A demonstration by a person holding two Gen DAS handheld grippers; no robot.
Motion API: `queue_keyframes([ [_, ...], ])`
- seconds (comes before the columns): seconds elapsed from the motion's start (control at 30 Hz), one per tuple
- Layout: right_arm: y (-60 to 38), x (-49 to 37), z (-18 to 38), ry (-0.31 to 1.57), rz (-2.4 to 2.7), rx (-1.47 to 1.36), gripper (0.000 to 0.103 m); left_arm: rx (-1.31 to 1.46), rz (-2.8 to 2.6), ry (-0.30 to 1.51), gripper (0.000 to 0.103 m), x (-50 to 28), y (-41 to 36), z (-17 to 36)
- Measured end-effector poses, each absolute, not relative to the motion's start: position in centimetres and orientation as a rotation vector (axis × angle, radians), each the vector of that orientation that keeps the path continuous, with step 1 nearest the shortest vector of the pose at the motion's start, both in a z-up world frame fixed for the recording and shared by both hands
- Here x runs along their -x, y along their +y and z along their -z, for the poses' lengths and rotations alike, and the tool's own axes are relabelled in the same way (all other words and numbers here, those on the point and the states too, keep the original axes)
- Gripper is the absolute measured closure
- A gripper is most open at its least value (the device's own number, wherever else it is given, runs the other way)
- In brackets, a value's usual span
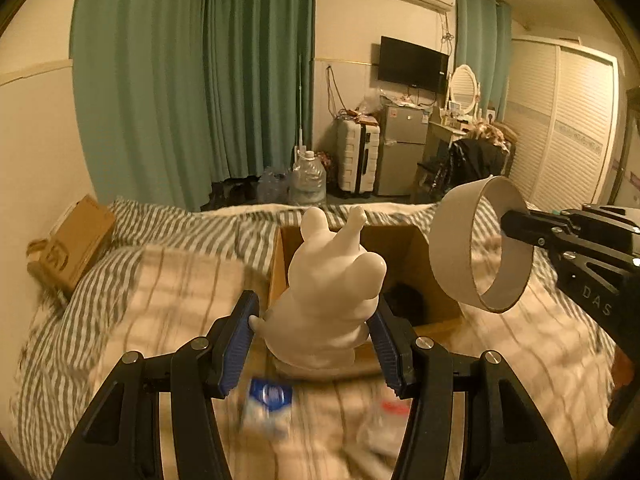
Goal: Organize objects
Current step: 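Carry the figurine and tape roll into the box and open both grippers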
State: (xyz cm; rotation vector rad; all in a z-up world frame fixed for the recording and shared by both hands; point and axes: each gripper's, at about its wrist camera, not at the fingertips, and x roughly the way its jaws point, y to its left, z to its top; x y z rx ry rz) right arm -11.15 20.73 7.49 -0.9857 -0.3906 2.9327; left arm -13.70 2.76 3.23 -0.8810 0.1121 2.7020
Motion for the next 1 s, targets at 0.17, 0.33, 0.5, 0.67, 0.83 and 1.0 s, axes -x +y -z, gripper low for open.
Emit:
queue_keyframes([
  [0.17,22.2,17.4,-7.0,-0.395,-2.902,0.996,0.100,0.913,-2.700,0.132,0.047,19.5,4.5,-1.6],
  [0.33,23.5,22.4,-4.0,-0.373,-2.858,1.066,0.100,0.982,-2.673,0.148,0.047,23.2,5.5,2.0],
  [0.5,24.6,25.3,1.4,-0.329,-2.812,1.196,0.100,1.059,-2.634,0.119,0.046,24.8,5.7,5.7],
  [0.67,25.4,25.3,3.2,-0.260,-2.813,1.259,0.078,1.096,-2.602,0.067,0.038,24.8,5.0,6.2],
  [0.83,25.3,23.5,1.3,-0.280,-2.827,1.177,0.032,1.043,-2.651,0.110,0.012,22.1,4.6,4.0],
  [1.0,25.0,19.9,-1.1,-0.285,-2.832,1.123,0.023,1.007,-2.703,0.168,0.011,18.6,2.9,1.2],
])
